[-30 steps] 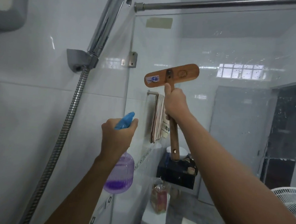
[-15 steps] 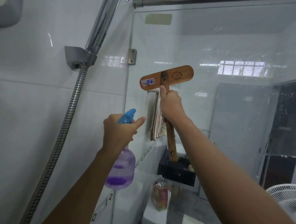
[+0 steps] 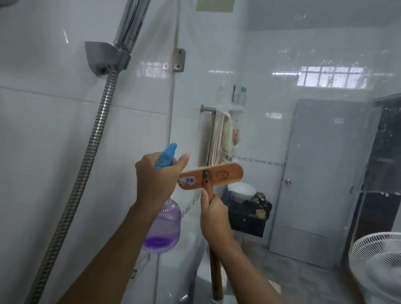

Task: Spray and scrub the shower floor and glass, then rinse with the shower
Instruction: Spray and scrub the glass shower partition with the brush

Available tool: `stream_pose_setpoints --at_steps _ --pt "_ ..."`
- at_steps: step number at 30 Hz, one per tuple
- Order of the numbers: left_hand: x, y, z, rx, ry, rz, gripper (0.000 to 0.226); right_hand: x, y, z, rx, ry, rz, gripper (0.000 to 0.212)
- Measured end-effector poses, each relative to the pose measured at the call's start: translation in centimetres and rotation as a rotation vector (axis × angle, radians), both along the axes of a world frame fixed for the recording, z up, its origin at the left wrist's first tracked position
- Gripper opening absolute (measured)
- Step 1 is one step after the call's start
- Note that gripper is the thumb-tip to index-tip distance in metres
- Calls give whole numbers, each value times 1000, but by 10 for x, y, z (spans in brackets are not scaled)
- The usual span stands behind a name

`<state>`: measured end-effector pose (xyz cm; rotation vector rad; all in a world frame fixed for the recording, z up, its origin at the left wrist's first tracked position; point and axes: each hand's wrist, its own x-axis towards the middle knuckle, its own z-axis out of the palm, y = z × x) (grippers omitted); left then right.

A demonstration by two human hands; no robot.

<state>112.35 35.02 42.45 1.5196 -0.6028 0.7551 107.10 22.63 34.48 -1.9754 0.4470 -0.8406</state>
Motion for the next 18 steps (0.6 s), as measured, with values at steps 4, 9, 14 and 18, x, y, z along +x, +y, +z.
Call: stream_pose_setpoints --at_steps 4,9,14,18 --pt "1 3 -4 5 9 -1 29 4 -1 81 -128 -162 -22 37" --pt "-4 2 -8 -6 29 -14 26 0 -1 152 -167 -247 -40 49" --pt "-7 -2 -10 -2 31 -29 24 -3 -16 52 -54 -174 -39 44" --pt "-11 -12 -12 0 35 -49 22 -23 -27 -7 30 -71 -38 42"
